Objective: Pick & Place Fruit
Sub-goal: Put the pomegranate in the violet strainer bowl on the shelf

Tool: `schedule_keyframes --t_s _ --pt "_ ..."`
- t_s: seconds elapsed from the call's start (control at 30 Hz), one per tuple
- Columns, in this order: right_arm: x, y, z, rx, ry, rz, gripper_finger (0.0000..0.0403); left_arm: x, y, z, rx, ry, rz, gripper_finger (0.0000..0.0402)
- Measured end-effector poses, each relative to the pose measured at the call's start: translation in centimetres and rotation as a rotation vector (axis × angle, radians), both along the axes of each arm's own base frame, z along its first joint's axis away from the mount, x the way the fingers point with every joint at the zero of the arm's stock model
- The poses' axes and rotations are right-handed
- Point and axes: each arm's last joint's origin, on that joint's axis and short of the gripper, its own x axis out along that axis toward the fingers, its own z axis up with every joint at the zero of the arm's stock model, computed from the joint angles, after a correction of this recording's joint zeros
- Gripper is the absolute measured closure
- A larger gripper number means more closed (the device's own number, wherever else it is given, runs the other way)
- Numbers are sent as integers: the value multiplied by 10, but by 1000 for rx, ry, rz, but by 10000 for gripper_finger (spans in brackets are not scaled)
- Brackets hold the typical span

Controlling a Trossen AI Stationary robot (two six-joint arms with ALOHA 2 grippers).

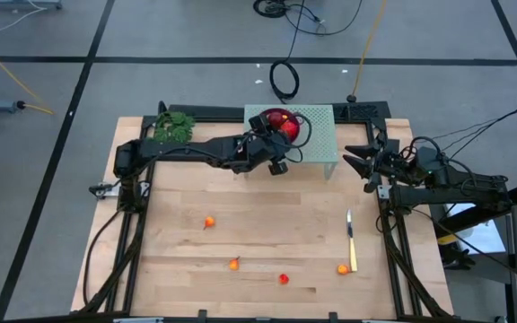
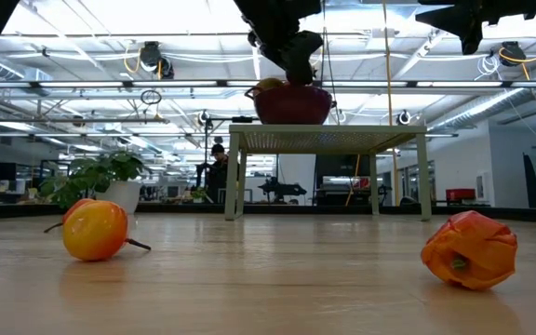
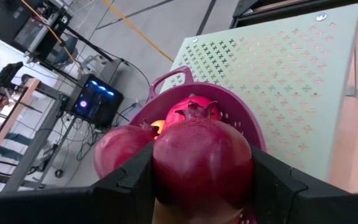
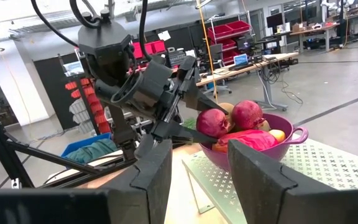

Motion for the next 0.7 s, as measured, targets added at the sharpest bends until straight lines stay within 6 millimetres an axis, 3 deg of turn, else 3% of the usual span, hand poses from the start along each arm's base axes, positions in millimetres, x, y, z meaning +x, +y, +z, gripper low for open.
schedule_keyframes --t_s 0.7 --pt "0 0 0 7 -2 1 252 -2 12 -1 33 45 8 173"
